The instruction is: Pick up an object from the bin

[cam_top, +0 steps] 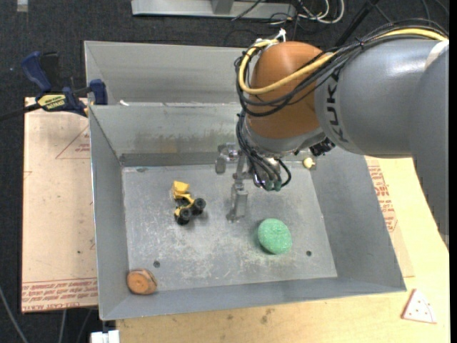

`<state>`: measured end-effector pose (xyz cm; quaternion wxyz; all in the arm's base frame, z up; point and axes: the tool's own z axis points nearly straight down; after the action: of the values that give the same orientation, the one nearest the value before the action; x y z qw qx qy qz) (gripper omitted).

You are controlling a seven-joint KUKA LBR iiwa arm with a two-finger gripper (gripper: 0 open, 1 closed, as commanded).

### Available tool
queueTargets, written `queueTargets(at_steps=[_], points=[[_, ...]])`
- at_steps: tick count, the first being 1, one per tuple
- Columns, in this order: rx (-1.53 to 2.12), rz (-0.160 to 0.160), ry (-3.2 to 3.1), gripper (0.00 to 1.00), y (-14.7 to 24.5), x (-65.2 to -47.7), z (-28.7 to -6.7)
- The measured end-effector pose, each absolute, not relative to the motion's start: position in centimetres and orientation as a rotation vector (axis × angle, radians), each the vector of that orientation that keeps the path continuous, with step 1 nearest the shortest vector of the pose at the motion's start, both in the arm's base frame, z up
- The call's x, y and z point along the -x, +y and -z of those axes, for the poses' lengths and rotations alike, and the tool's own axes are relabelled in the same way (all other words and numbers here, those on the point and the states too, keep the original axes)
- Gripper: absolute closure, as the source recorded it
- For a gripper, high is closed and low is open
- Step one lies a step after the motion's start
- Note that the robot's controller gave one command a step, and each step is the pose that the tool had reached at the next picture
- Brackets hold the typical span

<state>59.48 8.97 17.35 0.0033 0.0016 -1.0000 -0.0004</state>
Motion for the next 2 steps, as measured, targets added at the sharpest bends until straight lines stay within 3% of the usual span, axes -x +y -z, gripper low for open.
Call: queueTargets(at_steps=[1, 2], points=[[-0.003, 0.002, -3.143, 0.00, 8.9, -59.6, -17.8], [0.085, 0.004, -3.154, 0.00, 11.4, -62.1, -14.0]])
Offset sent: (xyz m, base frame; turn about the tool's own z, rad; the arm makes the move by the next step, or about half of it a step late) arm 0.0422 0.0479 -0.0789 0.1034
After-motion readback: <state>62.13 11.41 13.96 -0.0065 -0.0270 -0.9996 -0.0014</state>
